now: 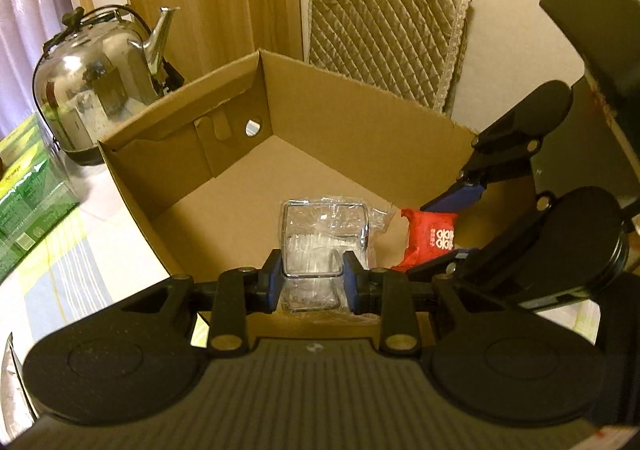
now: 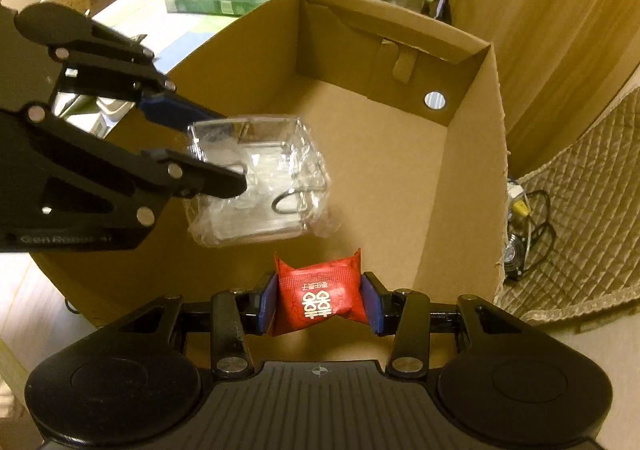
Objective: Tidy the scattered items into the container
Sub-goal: 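Carry the plastic box and candy packet over the cardboard box with both tools, then open the left tool over the cardboard box while the right tool releases the candy packet, then withdraw both open tools from the cardboard box back over the table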
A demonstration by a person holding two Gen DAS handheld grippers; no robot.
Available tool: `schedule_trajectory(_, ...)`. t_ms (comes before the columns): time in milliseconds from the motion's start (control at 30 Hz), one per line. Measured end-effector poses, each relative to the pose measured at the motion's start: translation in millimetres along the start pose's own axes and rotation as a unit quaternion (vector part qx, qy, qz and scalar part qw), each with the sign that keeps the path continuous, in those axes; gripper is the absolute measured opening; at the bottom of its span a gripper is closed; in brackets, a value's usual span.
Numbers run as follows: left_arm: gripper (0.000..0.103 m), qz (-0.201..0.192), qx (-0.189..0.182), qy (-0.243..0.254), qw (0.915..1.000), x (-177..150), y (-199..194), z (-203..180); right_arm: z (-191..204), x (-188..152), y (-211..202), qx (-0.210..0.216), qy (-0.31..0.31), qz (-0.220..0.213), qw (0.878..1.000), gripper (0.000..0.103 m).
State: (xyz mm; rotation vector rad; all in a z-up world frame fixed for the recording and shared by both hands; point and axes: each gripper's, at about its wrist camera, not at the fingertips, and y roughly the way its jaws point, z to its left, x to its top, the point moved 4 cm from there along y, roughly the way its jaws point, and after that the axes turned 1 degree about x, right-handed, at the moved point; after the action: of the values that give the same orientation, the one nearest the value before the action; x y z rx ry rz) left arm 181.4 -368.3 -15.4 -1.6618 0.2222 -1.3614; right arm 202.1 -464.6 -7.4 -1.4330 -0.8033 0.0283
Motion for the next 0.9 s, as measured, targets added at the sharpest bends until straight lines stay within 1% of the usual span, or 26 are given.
schedule_trajectory(100,0.027,0.006,0.0,-0.002,1.0,-3,4,0,0,0,0,0.0,0.002,0.0,1.0,0.042)
schedule_trajectory(267,0.027,-0.003,-0.001,-0.014,0.9999,-2,0,4,0,0,0,0.0,0.004,-0.002,1.0,0.042)
schedule_trajectory(633,0.027,-0.048,0.018,-0.035,0.9981,3,-37,18,6,1,-4,0.004,0.005,-0.009,1.0,0.042)
schedule_trajectory(667,0.027,-0.05,0.019,-0.037,0.9979,3,-40,19,6,1,-4,0.004,0.004,-0.012,1.0,0.043)
schedule_trajectory(733,0.028,-0.056,0.021,-0.041,0.9974,2,-46,20,7,1,-6,0.005,0.006,-0.016,1.0,0.053)
schedule_trajectory(800,0.031,-0.06,0.022,-0.046,0.9969,1,-51,21,8,2,-10,0.004,0.006,-0.022,1.0,0.053)
schedule_trajectory(900,0.031,-0.065,0.025,-0.055,0.996,-3,-60,24,9,2,-15,0.001,0.009,-0.03,1.0,0.054)
